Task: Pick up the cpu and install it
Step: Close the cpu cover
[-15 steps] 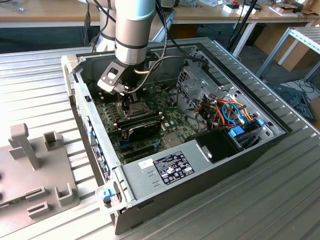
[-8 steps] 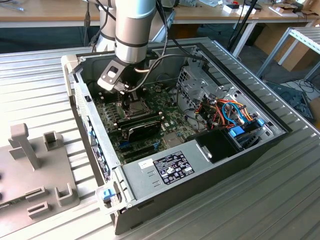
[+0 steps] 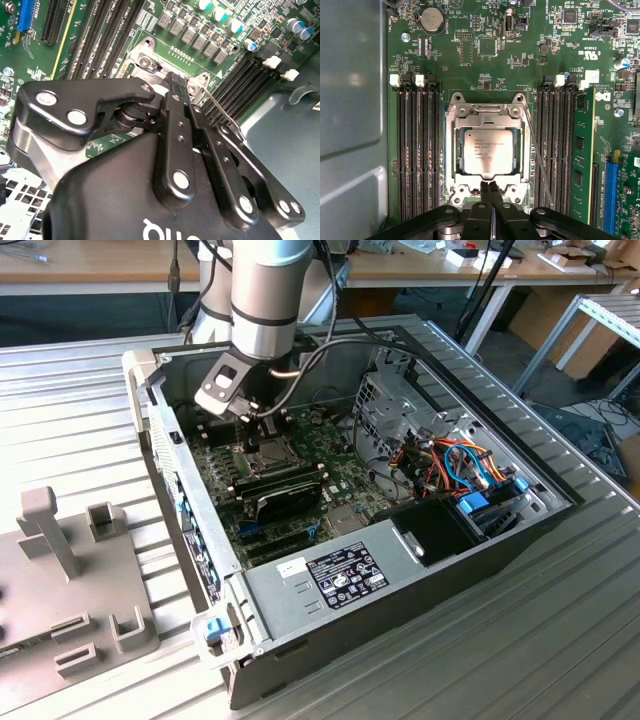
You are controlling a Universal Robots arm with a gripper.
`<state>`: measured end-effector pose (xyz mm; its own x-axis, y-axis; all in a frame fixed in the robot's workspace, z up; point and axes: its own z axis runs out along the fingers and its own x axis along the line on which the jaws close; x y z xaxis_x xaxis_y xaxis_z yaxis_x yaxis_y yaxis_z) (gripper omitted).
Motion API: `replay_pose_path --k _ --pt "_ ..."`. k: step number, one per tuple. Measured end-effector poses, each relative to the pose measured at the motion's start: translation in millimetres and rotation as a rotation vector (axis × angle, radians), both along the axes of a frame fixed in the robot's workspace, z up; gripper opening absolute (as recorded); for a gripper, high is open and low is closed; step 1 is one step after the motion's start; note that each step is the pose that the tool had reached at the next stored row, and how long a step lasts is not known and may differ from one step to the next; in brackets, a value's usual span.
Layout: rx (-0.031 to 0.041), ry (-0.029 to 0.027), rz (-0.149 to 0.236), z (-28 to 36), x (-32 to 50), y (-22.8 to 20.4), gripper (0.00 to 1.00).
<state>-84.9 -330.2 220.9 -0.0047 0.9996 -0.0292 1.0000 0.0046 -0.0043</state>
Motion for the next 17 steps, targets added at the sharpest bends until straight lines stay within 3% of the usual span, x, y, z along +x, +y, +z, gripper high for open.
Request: replay_pose_path --k 17 --pt "-0.0001 0.0001 0.000 1.7 2.7 0.0 0.11"
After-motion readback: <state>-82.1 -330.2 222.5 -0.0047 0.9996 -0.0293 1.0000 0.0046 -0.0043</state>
